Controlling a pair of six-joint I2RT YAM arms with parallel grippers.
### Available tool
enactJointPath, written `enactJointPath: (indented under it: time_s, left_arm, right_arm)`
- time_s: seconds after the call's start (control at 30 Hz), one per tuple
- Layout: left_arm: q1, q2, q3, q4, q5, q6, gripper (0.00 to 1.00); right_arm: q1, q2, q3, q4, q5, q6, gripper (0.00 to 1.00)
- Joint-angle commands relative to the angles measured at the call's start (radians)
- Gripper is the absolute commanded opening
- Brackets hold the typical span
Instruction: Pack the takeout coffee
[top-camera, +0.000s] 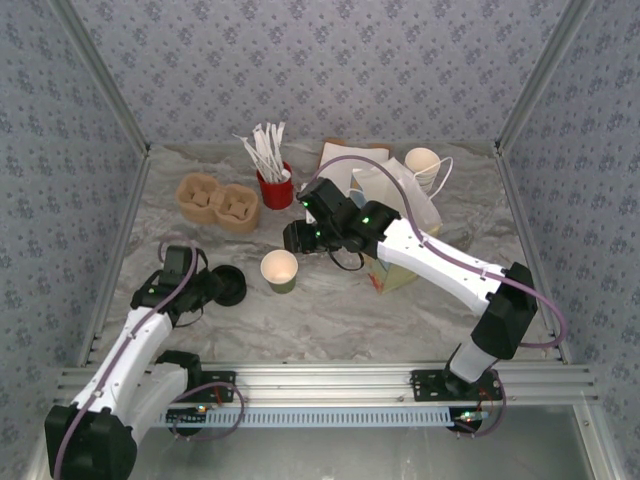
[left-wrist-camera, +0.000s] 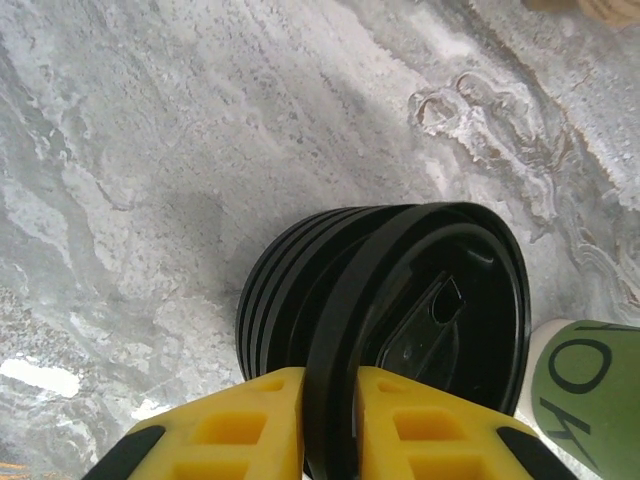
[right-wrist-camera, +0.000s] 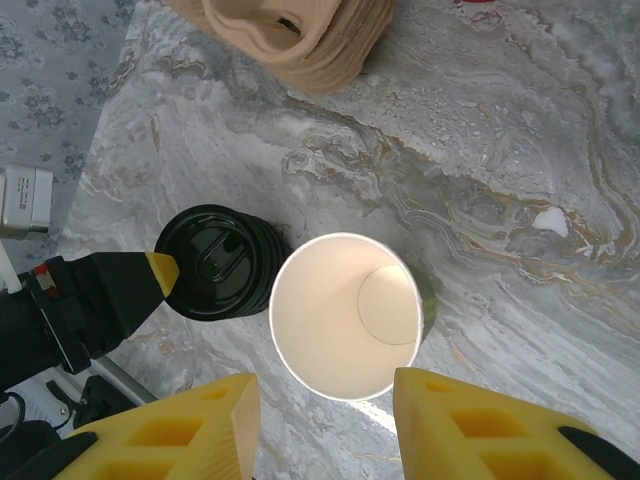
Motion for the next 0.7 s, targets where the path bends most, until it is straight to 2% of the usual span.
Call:
enactJointPath:
  time_s: [0.0,0.4,0.67]
  left_arm:
    - [0.007,-0.032,0.009,0.007,-0.003,0.023,0.16]
    - [0.006,-0.109,0.142,-0.039,0.043,0.084,0.08]
    - [0.003,-0.147,0.369,0.003,0.2,0.165,0.07]
  right_arm:
    - [-0.009,-0.041,-0.017,0.031,-0.04,0.015,0.42]
    - [-0.082,-0.14,-0.112,0.156,-0.198,0.019,0.41]
    - [-0.129,-0.227,-0.134,0.251,-0.326,-0.008,0.42]
